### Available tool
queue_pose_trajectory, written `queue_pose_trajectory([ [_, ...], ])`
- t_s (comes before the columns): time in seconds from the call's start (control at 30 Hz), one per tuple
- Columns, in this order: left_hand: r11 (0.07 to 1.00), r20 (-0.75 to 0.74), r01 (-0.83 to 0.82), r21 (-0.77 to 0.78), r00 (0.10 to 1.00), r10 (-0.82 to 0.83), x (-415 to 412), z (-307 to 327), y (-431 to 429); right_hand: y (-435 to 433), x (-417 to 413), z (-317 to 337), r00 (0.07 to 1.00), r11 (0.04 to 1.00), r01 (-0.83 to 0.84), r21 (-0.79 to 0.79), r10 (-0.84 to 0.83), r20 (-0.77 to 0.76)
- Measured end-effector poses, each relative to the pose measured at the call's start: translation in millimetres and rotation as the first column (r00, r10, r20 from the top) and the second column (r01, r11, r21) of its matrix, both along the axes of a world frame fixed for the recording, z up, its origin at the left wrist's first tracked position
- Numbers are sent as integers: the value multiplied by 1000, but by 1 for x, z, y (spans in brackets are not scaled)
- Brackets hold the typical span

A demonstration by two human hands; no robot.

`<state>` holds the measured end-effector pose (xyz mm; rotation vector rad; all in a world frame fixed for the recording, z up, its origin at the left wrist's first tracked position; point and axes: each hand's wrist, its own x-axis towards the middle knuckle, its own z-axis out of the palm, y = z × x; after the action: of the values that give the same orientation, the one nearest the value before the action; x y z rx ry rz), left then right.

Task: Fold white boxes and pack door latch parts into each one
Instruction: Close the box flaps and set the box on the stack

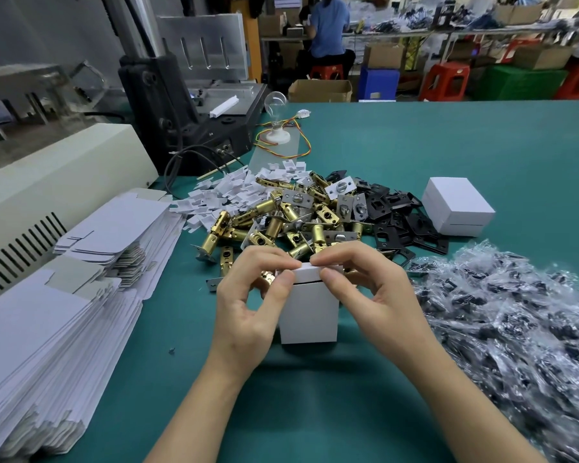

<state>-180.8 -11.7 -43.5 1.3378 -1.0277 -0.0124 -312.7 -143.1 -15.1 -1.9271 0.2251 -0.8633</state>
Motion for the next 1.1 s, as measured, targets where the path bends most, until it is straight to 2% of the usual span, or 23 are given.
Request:
queue_pose_trajectory([
  [0.13,997,-96,71,8,993,-70,1,-1,0,-2,0,-1,1000,998,-19,-63,20,15],
  [0.47,996,-130,90,22,988,-87,3,1,1,-14,-1,-2,998,990,-64,-128,66,8],
  [0.67,998,22,46,45,999,-47,2,4,1,-22,-4,-5,999,978,-54,-200,52,-18],
  [1.1,996,-66,65,66,996,-60,7,-2,0,-22,1,-13,1000,989,-10,-145,9,-10],
])
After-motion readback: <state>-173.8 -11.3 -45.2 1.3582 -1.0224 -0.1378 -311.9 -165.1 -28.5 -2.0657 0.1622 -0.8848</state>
